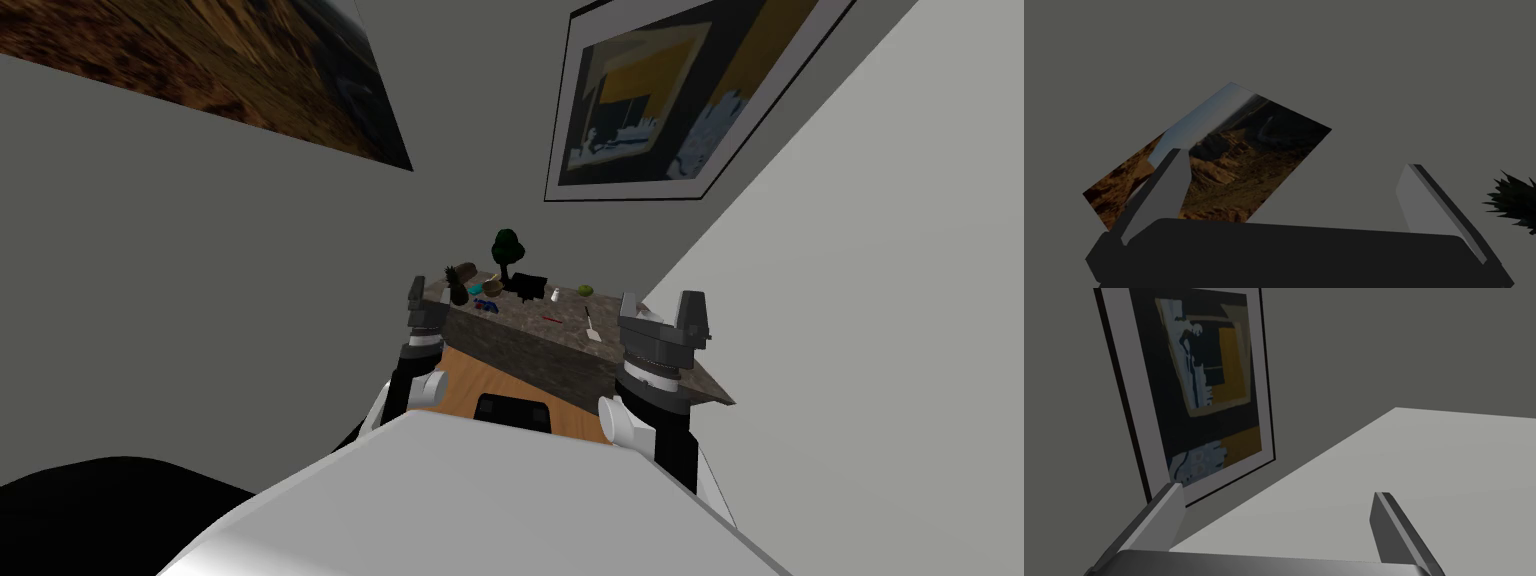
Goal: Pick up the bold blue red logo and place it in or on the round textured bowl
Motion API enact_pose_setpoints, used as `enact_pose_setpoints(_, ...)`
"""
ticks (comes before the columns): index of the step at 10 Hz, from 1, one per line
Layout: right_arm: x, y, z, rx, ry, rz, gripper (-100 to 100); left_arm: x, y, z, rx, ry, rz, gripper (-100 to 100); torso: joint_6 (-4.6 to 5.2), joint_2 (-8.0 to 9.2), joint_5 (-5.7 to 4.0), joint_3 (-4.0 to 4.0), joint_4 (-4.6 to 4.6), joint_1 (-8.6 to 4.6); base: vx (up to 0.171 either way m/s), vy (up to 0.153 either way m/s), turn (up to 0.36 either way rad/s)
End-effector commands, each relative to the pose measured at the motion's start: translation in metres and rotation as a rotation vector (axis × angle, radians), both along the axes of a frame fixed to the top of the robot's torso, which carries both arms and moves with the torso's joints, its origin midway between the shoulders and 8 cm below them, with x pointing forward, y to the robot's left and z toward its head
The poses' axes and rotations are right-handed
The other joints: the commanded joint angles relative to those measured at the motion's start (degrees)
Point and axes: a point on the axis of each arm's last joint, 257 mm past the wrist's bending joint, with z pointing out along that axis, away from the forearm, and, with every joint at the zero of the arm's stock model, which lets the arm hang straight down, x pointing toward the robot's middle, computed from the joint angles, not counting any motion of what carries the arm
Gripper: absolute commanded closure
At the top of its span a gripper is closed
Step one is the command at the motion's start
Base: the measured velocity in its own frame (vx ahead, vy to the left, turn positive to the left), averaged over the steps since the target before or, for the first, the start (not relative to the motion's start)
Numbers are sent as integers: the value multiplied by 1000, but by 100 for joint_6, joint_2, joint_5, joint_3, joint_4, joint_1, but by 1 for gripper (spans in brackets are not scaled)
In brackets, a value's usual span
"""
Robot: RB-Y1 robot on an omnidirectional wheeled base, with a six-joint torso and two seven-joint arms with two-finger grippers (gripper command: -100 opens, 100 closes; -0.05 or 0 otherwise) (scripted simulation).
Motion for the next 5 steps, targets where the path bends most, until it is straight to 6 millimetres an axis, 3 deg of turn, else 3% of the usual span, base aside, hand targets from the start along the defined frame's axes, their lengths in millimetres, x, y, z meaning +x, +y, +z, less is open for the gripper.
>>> enact_pose_setpoints(1,0,0,0,0,0,0,0,5,-4,-4,31,20,-20,-100,0,0,0,0,0,0,3,0,-12)
enact_pose_setpoints(5,0,0,0,0,0,0,0,29,-10,-25,109,117,-68,-100,0,-4,1,-3,-1,3,9,2,-22)
